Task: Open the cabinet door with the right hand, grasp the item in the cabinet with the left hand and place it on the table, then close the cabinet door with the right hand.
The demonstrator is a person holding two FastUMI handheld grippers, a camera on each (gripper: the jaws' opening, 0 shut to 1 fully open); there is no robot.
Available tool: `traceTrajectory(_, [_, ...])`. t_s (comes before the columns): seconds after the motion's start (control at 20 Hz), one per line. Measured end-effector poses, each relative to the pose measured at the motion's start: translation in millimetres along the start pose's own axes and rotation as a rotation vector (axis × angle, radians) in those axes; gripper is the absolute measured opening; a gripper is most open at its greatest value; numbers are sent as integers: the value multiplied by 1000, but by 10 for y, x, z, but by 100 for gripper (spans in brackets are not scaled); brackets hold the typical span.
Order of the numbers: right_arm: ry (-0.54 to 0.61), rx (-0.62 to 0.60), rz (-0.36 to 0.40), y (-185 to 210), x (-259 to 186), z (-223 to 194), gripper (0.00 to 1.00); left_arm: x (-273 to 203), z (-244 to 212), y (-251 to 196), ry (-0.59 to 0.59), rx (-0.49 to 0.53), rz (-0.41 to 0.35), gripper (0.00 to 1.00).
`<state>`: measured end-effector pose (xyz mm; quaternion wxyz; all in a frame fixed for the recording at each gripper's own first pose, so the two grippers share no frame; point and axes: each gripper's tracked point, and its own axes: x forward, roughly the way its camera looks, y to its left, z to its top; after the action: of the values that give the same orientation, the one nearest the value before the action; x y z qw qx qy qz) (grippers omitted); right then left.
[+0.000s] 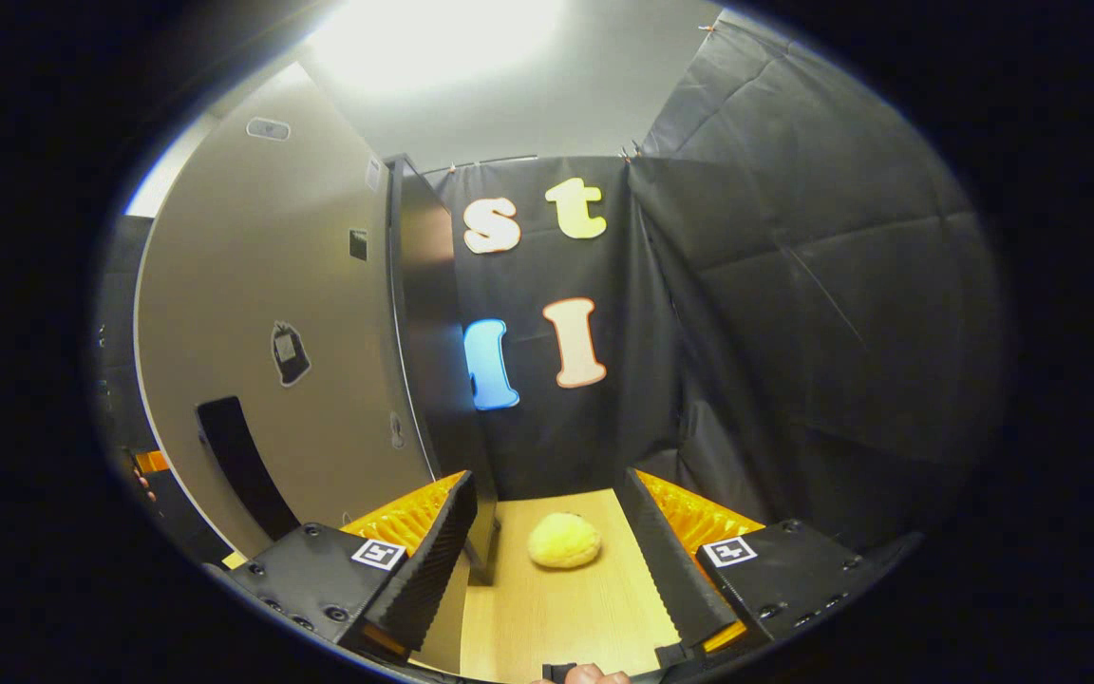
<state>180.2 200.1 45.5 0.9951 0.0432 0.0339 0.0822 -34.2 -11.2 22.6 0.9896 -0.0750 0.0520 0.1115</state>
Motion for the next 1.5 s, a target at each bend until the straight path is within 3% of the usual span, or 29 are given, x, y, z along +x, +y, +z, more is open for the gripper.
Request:
traceTrajectory(0.05, [-9, -1, 18, 25, 21, 24, 92, 10, 71, 9, -17, -37, 25, 95])
traceTrajectory(0.1, [-16, -8, 47, 88, 44, 49, 100, 8, 129, 40, -27, -46, 47, 98])
traceTrajectory(0.15, [-18, -16, 71, 157, 54, 64, 92, -1, 135, 102, -33, -30, 73, 95])
traceTrajectory(0.25, [4, -11, 115, 297, -5, 33, 100, 10, 162, 162, -29, 28, 101, 91])
traceTrajectory(0.45, [-8, -48, 128, 436, -124, 76, 98, 44, 127, 211, -48, 55, 114, 92])
traceTrajectory(0.6, [-7, -62, 86, 446, -222, 78, 98, 136, -27, 80, -34, 45, 40, 95])
traceTrajectory(0.65, [-7, -47, 81, 506, -235, 86, 98, 189, -91, 90, -19, 46, 21, 92])
traceTrajectory(0.75, [-13, -28, 98, 677, -270, 81, 98, 318, -146, 138, 3, 56, -11, 92])
traceTrajectory(0.85, [-18, -36, 126, 845, -298, 76, 98, 426, -121, 252, 14, 71, -23, 94])
traceTrajectory(1.0, [-12, -14, 63, 803, -370, 46, 92, 574, -83, 428, 17, 70, -38, 92])
traceTrajectory(1.05, [-5, 2, 64, 857, -391, 31, 96, 618, -85, 491, 21, 68, -42, 92])
traceTrajectory(1.2, [-2, -7, 56, 991, -368, 46, 96, 719, -52, 681, 26, 75, -39, 95])
traceTrajectory(1.5, [23, -43, 101, 1603, -410, -41, 96, 829, 49, 914, -7, 67, -64, 92])
